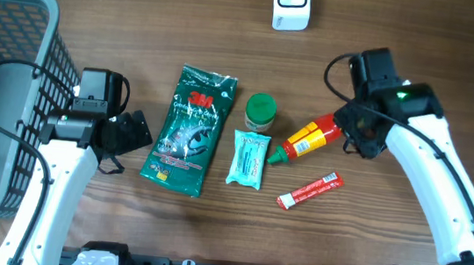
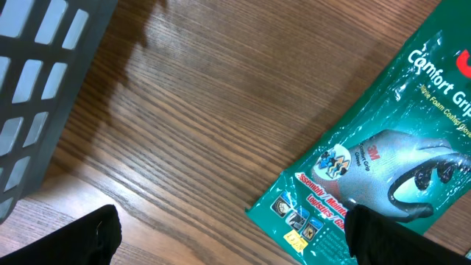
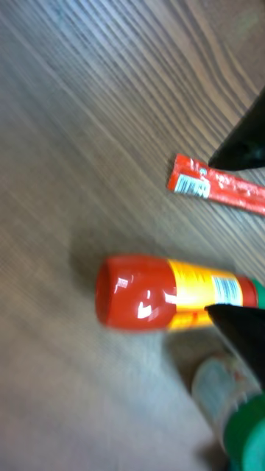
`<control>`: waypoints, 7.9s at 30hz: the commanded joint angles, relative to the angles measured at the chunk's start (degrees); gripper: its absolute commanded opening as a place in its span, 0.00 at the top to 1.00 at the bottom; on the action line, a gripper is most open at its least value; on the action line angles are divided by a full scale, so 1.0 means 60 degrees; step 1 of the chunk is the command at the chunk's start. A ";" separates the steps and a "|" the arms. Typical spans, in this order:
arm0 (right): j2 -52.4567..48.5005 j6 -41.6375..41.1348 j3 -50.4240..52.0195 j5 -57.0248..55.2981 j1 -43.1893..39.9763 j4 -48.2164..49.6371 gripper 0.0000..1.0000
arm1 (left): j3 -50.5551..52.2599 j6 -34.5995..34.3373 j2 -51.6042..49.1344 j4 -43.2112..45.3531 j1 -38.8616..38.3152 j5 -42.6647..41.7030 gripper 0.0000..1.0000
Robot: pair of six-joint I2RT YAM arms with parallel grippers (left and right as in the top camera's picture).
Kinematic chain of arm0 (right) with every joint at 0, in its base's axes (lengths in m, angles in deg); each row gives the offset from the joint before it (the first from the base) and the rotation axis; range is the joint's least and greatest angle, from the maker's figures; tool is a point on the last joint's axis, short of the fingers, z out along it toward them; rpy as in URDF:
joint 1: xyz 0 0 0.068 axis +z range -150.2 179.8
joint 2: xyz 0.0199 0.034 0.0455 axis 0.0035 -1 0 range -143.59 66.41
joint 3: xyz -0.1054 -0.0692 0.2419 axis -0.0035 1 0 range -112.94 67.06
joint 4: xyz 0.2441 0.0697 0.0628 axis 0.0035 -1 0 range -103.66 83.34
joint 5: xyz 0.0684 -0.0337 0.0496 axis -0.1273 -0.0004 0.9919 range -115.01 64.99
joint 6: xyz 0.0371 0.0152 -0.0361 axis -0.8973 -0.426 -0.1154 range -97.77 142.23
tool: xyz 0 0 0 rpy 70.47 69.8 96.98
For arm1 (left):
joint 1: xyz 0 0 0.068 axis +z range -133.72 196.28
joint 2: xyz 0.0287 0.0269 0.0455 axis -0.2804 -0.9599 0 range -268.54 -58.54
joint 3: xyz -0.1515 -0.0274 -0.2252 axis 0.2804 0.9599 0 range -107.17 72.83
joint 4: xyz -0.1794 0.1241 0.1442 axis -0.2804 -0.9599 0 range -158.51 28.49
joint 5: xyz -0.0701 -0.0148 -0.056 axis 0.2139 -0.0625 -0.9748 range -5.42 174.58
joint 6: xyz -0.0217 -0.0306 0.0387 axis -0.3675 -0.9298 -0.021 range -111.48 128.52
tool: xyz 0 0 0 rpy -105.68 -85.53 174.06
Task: Scan the item barcode
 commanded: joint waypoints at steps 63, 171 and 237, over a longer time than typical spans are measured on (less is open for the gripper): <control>-0.7595 -0.1235 -0.2248 0.1377 0.0535 -0.2350 0.37 | 0.0062 0.0186 0.0109 -0.0004 0.0058 -0.0047 0.00; -0.4594 0.0976 -0.2375 0.1144 0.1636 -0.0499 0.16 | 0.0062 0.0189 0.0109 -0.0004 0.0058 -0.0047 0.00; -0.2371 0.0506 -0.1566 0.7970 -0.1060 -0.0922 0.42 | 0.0062 0.0189 0.0109 -0.0004 0.0058 -0.0047 0.00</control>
